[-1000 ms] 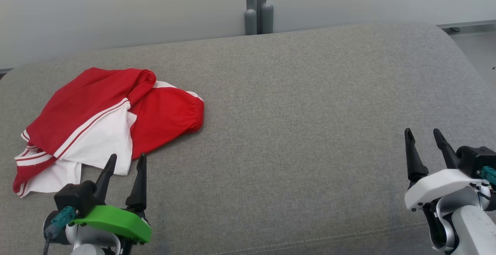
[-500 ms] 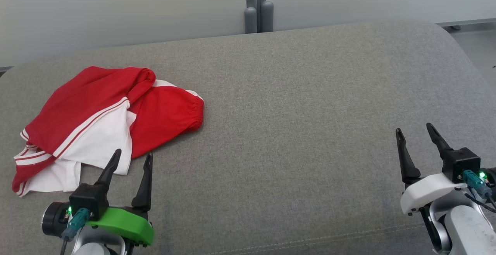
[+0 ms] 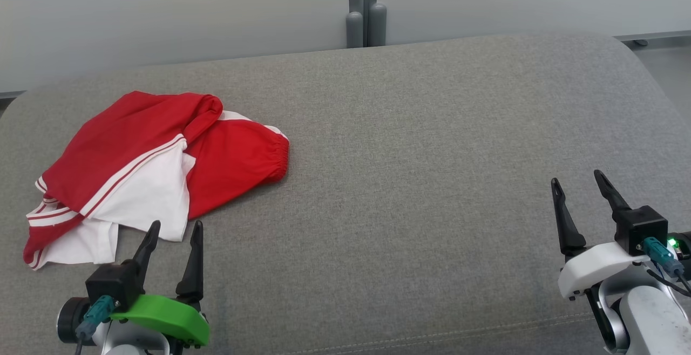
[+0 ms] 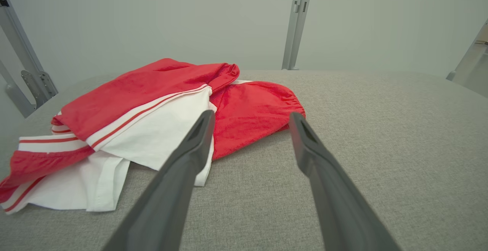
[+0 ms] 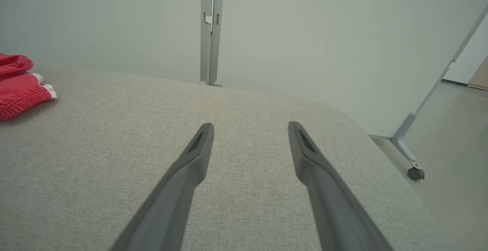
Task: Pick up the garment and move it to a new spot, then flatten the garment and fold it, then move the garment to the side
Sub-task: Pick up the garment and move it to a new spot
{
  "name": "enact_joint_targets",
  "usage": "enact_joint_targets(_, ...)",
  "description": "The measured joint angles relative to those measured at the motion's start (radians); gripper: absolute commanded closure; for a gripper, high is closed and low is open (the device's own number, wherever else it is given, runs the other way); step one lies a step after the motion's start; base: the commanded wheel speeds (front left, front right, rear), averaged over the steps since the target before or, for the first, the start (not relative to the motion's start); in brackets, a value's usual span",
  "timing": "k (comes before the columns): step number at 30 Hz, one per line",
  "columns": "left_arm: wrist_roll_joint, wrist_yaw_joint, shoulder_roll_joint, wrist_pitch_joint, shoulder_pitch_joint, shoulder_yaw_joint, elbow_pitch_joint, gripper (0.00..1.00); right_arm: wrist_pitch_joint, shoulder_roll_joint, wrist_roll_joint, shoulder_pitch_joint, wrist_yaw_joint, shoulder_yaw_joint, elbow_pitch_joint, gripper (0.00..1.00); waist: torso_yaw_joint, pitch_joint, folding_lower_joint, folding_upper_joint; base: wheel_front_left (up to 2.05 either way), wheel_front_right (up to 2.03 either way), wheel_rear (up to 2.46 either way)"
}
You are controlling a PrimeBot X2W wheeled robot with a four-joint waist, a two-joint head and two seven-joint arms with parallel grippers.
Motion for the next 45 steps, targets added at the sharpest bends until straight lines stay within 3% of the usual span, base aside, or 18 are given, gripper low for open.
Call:
enact_joint_targets(13, -0.001, -0.009, -0.008, 0.0, -0.028, -0.019, 0.03, 0.0, -0.003, 0.0, -0.008, 0.001, 0.015, -0.009, -0.005, 0.0, 0.037, -0.006, 0.0, 0.0, 0.0, 0.0, 0.0)
enact_joint_targets(18, -0.001, -0.009, -0.009, 0.0, -0.032, -0.014, 0.035, 0.0, -0.003, 0.006, -0.02, 0.001, 0.041, 0.013, -0.011, 0.0, 0.079, -0.006, 0.0, 0.0, 0.0, 0.0, 0.0)
enact_joint_targets(32, -0.036, -0.009, -0.009, 0.0, -0.032, 0.007, 0.076, 0.0, -0.004, 0.047, -0.042, -0.004, 0.072, 0.064, -0.01, 0.0, 0.203, -0.003, -0.0001, 0.0, 0.0, 0.0, 0.0)
enact_joint_targets(40, -0.078, -0.01, -0.008, 0.011, -0.117, -0.124, 0.108, 0.0, -0.004, 0.044, -0.042, -0.018, 0.075, 0.051, -0.03, 0.0, 0.187, 0.042, 0.0, 0.0, 0.0, 0.0, 0.0)
enact_joint_targets(45, -0.109, -0.01, -0.009, 0.131, -0.313, -0.248, 0.108, 0.0, -0.005, 0.037, -0.048, -0.07, 0.076, 0.044, -0.052, 0.0, 0.177, 0.107, 0.0, 0.0, 0.0, 0.0, 0.0)
